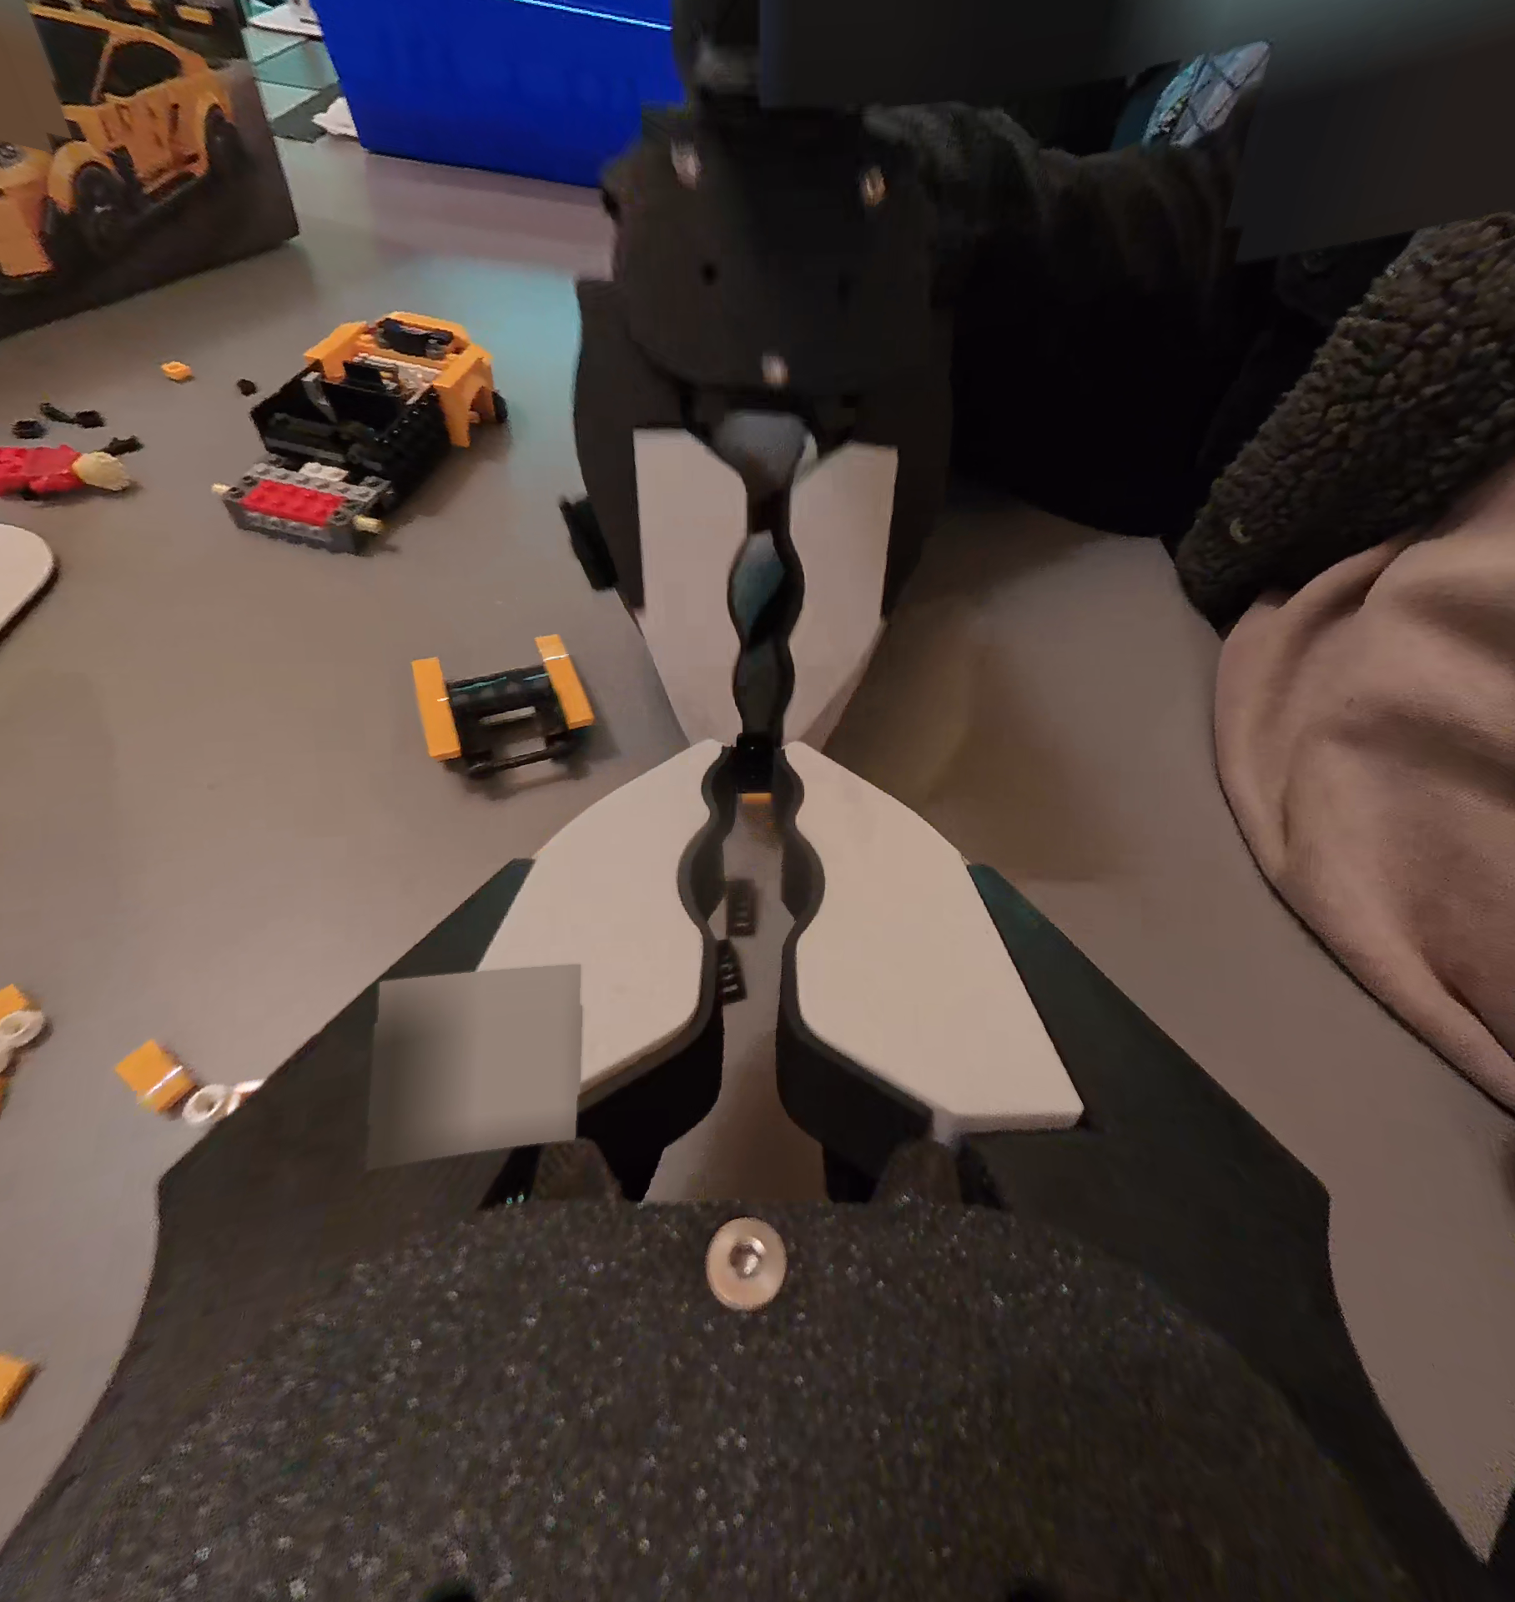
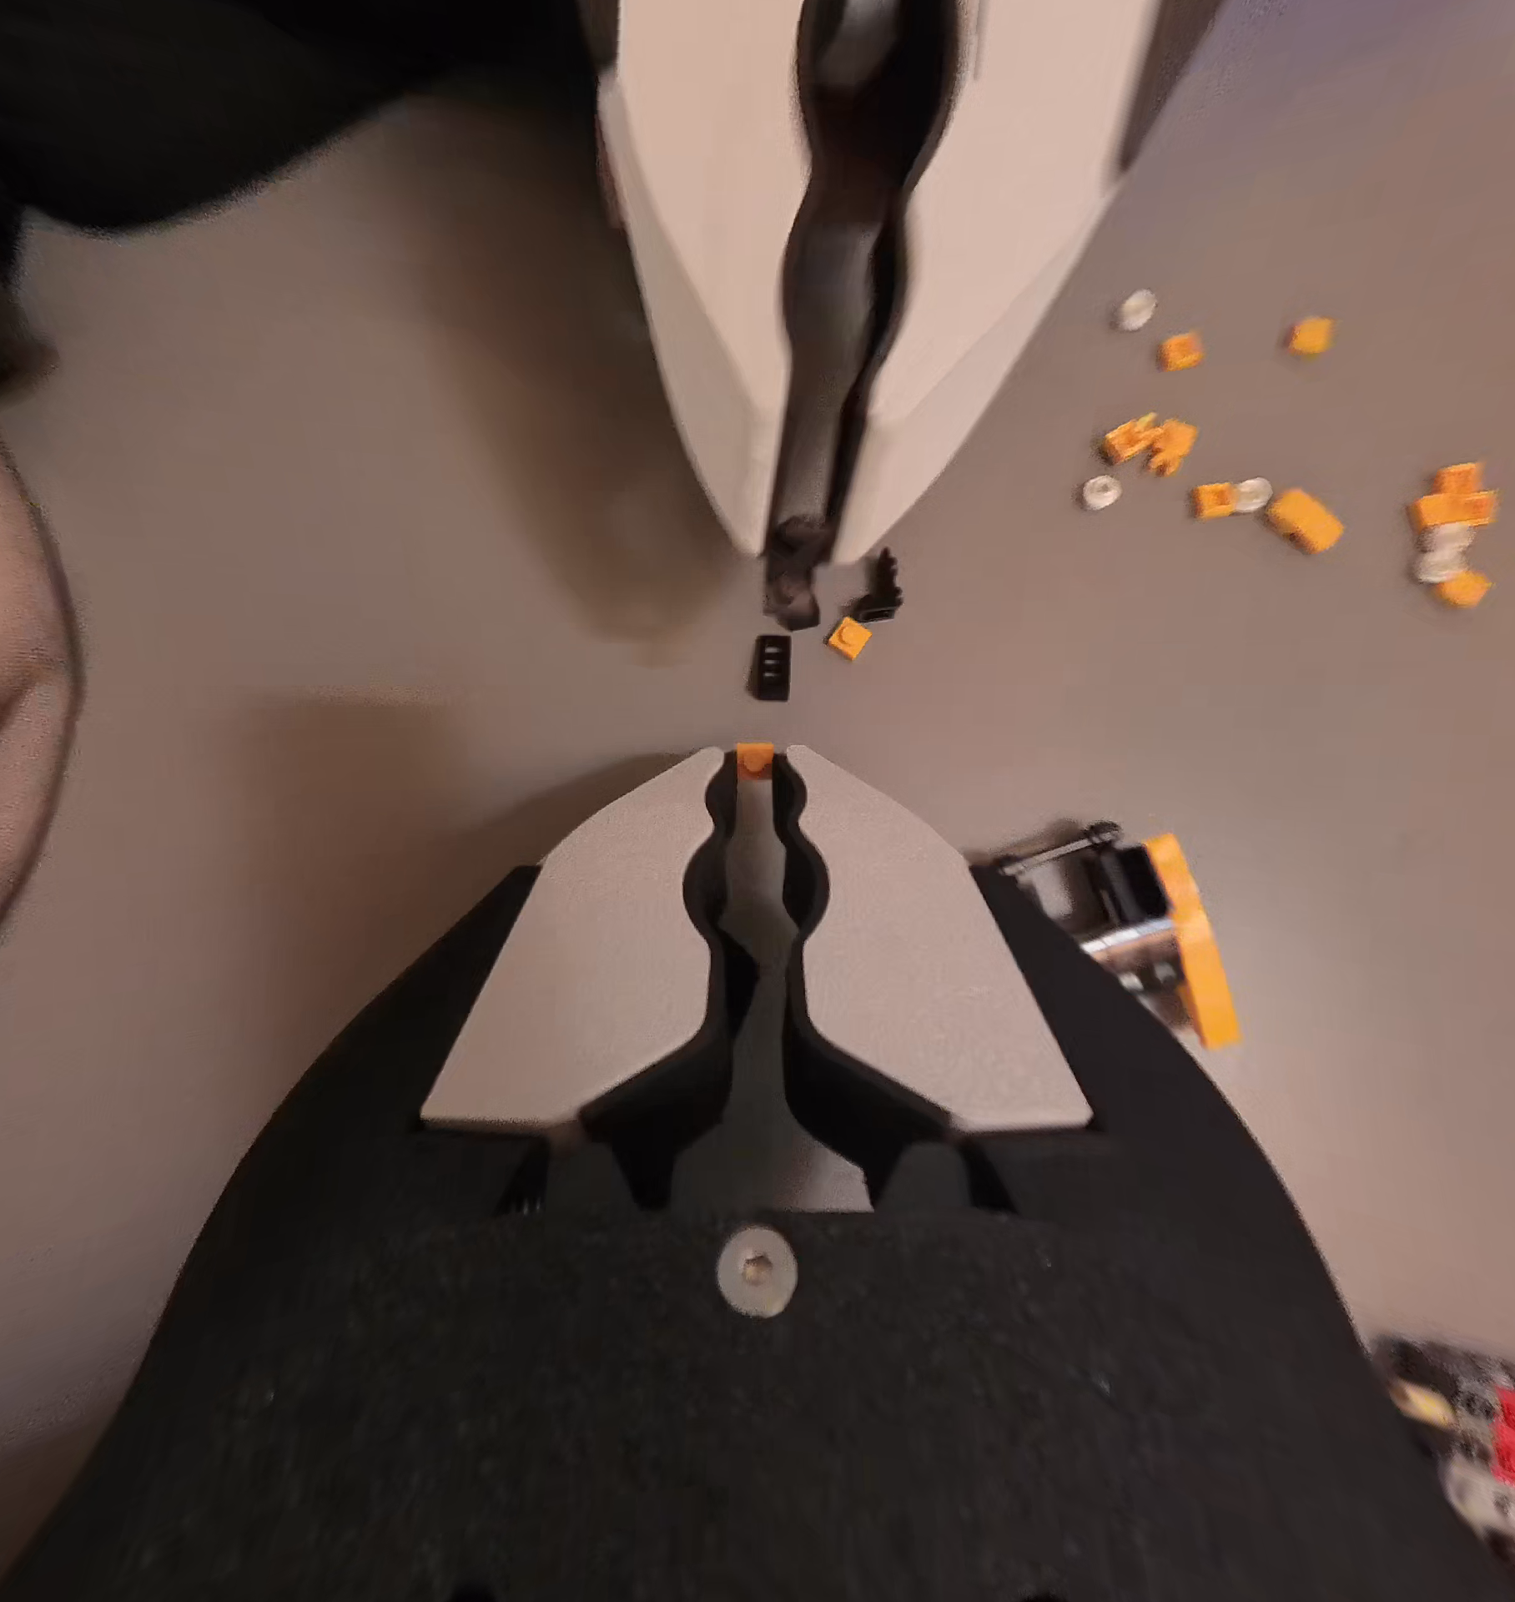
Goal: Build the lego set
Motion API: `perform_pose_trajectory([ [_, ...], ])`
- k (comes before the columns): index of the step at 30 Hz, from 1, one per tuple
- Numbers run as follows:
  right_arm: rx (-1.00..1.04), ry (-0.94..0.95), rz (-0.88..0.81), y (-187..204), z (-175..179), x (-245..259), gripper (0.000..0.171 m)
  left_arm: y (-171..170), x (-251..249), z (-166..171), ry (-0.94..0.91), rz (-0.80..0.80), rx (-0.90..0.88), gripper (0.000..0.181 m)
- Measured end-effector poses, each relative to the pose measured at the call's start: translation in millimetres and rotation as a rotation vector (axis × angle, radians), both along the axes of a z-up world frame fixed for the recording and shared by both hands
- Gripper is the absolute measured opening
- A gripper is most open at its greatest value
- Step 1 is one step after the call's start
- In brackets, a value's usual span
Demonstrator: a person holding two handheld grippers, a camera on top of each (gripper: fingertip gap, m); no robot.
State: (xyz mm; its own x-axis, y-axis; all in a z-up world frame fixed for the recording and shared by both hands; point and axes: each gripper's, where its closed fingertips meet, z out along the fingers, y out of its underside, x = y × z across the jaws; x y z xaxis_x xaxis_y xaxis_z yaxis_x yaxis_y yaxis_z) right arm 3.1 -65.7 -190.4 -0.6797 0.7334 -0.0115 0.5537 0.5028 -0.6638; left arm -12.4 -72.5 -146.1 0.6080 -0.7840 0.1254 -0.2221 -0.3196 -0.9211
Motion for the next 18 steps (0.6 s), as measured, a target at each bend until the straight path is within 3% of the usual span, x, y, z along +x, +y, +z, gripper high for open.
perform_pose_trajectory([
  [1, -0.027, 0.041, -0.016, 4, 11, 2, 0.008, 0, 6, -2, 0.002, -0.011, -0.001, 0.007],
  [5, -0.132, 0.15, -0.035, 5, 44, 15, 0.008, 1, 26, -6, 0.019, -0.043, 0.015, 0.008],
  [18, -0.089, 0.134, -0.039, -1, 52, 18, 0.008, 6, 36, 10, -0.03, -0.032, 0.126, 0.008],
])
